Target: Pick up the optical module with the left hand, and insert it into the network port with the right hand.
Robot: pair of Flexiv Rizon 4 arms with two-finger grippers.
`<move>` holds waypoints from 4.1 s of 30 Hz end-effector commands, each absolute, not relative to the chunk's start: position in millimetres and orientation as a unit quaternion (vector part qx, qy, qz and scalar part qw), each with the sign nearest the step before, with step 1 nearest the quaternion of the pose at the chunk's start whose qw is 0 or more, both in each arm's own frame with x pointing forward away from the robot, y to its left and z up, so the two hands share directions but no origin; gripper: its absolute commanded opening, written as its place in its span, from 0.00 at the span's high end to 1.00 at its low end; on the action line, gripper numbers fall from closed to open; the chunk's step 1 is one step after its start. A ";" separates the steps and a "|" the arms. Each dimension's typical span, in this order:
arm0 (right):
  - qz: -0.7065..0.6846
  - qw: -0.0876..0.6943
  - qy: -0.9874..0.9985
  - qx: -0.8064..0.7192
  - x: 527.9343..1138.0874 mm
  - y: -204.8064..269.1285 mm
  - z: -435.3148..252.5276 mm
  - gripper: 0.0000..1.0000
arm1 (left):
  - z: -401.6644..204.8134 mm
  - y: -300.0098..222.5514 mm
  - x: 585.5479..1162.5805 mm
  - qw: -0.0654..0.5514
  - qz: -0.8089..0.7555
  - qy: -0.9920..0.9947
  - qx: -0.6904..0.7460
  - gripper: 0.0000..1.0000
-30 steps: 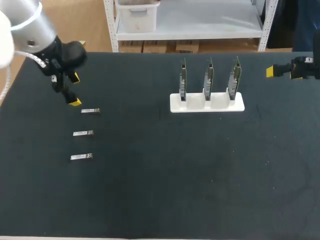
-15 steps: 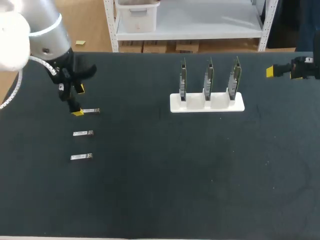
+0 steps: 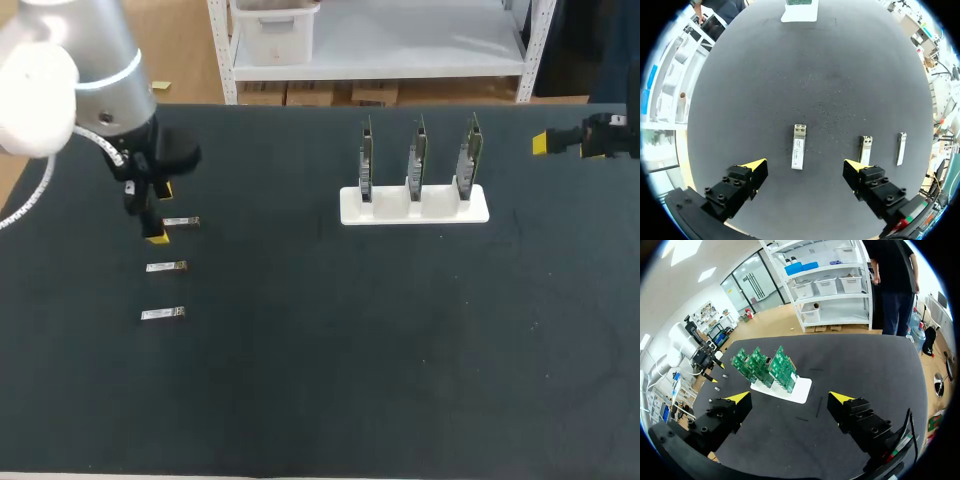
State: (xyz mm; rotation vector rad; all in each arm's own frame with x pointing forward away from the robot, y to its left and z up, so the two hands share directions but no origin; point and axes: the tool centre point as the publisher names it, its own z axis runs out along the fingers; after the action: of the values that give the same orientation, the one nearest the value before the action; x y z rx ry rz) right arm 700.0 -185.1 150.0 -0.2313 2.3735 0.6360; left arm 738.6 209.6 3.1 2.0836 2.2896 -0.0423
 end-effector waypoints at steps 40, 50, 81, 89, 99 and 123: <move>0.243 0.330 0.908 -0.088 700.0 -185.0 150.0 0.00 | -23.0 205.6 742.9 0.004 -0.010 0.757 0.653 1.00; 0.243 0.330 0.908 -0.088 700.0 -185.0 150.0 0.00 | -23.2 207.3 743.0 0.010 -0.014 0.768 0.640 1.00; 0.243 0.330 0.908 -0.088 700.0 -185.0 150.0 0.00 | 156.2 187.0 826.0 0.397 -0.204 0.835 0.320 1.00; 0.243 0.330 0.908 -0.088 700.0 -185.0 150.0 0.00 | 184.7 147.3 825.7 0.434 -0.263 0.778 0.371 1.00; 0.243 0.330 0.908 -0.088 700.0 -185.0 150.0 0.00 | 207.3 90.1 829.3 0.440 -0.310 0.716 0.444 1.00; 0.243 0.330 0.908 -0.088 700.0 -185.0 150.0 0.00 | 220.2 -21.9 801.7 0.439 -0.419 0.592 0.531 1.00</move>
State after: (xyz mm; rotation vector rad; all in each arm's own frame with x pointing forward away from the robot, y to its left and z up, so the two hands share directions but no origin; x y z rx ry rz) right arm 700.0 -185.1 150.0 -0.2313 2.3735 0.6360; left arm 793.9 -12.2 225.2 1.3128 1.4897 -1.0127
